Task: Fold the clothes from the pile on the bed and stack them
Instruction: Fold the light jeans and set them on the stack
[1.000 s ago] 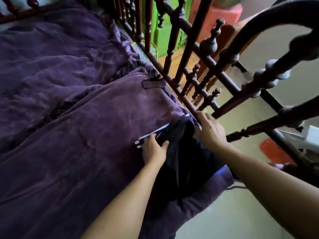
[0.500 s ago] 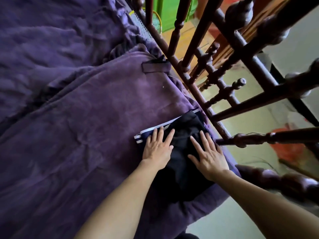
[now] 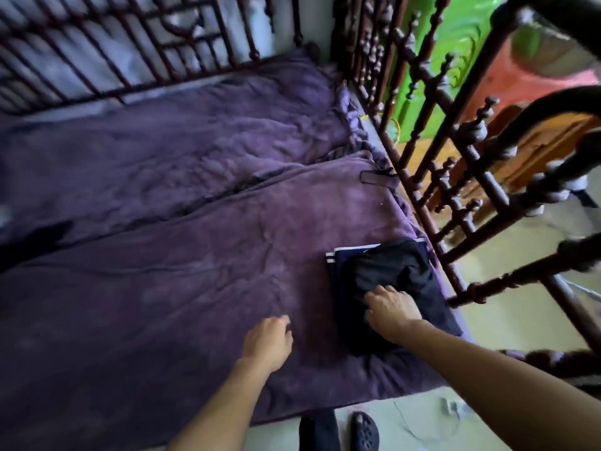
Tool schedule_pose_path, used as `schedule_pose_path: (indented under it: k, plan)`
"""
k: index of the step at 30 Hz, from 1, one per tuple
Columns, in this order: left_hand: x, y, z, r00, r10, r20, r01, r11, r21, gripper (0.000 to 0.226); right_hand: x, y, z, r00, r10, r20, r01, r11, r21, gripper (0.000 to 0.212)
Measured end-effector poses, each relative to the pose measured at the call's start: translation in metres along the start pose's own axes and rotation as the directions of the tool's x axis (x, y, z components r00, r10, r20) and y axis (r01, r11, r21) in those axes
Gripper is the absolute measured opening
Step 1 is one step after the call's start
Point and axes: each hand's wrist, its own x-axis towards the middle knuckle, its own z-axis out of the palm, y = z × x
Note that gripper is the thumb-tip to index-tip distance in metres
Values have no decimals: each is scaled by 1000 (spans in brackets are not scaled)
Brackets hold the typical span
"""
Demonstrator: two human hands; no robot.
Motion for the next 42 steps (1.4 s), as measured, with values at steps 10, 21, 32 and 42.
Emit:
schedule_pose_path:
  k: [10, 21, 32, 42]
  plan:
    - [-194, -140, -43, 860, -445, -250, 398, 891, -217, 24, -29, -202, -94, 878, -472, -77, 460, 878, -133, 29]
    - [-381, -360, -25, 714, -660, -234, 593, 748, -299, 25, -67, -504, -111, 637, -759, -136, 726, 650, -226, 29]
    - [-484, -566, -60, 667, -721, -190, 660, 689, -299, 38, -88, -742, -117, 537, -839, -85, 814, 542, -208, 27]
    - [-455, -730, -105, 666, -721, -190, 600, 670, -437, 24, 26, -901, -132, 611, -790, -47, 775, 609, -168, 30]
